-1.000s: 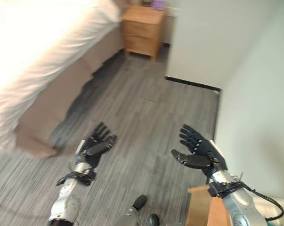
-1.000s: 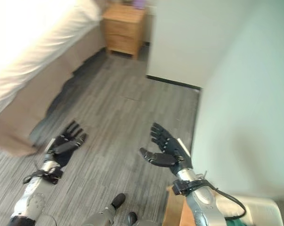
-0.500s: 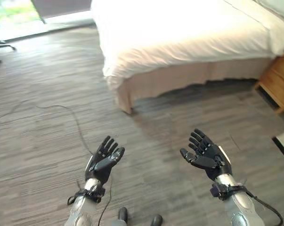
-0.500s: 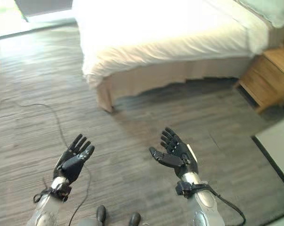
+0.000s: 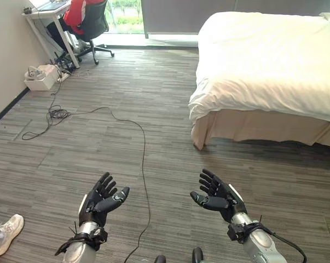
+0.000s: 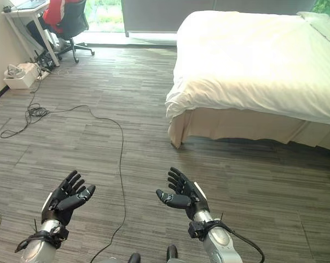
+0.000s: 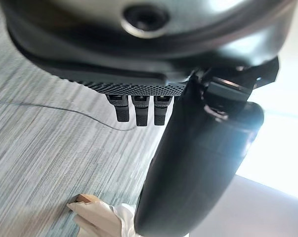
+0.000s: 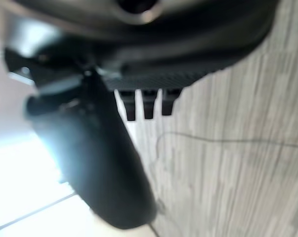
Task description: Pick up bed clothes into laundry basket.
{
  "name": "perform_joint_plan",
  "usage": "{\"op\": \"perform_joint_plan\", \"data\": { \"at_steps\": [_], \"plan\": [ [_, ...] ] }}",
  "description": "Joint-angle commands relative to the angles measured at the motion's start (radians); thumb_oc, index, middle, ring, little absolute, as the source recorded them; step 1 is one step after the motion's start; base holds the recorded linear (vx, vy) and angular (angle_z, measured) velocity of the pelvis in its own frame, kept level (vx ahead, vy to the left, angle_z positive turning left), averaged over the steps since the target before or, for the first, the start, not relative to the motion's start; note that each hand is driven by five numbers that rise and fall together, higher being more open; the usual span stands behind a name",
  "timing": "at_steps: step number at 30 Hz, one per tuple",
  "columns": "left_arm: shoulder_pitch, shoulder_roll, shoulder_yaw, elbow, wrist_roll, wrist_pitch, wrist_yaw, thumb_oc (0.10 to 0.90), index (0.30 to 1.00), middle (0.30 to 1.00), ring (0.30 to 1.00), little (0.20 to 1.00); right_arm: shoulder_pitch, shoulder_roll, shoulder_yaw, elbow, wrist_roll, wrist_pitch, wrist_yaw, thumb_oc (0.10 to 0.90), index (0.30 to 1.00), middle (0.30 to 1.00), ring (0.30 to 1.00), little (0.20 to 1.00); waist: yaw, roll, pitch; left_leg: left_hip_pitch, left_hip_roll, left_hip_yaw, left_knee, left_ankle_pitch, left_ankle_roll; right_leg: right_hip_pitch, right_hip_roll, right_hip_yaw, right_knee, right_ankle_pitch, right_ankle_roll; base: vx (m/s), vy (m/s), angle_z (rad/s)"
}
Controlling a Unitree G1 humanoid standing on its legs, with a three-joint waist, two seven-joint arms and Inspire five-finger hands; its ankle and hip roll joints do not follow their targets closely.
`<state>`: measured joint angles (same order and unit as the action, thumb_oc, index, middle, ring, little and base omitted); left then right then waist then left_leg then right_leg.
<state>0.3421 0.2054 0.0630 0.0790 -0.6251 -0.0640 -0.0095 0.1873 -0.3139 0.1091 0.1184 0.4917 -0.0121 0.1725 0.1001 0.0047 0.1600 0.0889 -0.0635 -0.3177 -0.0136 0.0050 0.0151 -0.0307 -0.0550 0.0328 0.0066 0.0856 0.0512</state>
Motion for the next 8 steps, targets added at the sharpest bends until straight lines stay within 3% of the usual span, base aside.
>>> {"op": "perform_joint_plan", "data": {
  "at_steps": [1, 8],
  "plan": [
    [-0.031, 0.037, 0.033, -0.064, 0.076, -0.091, 0.033, 0.800, 0.900, 0.900, 0.900, 0.900, -0.033, -0.009, -0.044, -0.059, 0.009, -0.067, -0.040, 0.800, 0.900, 0.900, 0.900, 0.900, -0.004, -0.007, -0.090, -0.040, -0.012, 0.002, -0.025, -0.044, 0.019, 0.061, -0.001, -0.025, -0.014, -0.118, 0.017, 0.04, -0.057, -0.01],
    [-0.026, 0.035, 0.022, 0.042, 0.172, -0.077, 0.086, 0.800, 0.900, 0.900, 0.900, 0.900, -0.010, -0.016, -0.033, 0.025, -0.040, -0.053, -0.070, 0.800, 0.900, 0.900, 0.900, 0.900, -0.013, -0.013, -0.098, -0.026, -0.003, -0.017, -0.048, -0.033, 0.015, 0.064, 0.011, -0.021, -0.015, -0.125, 0.007, 0.02, -0.049, -0.01]
  ]
}}
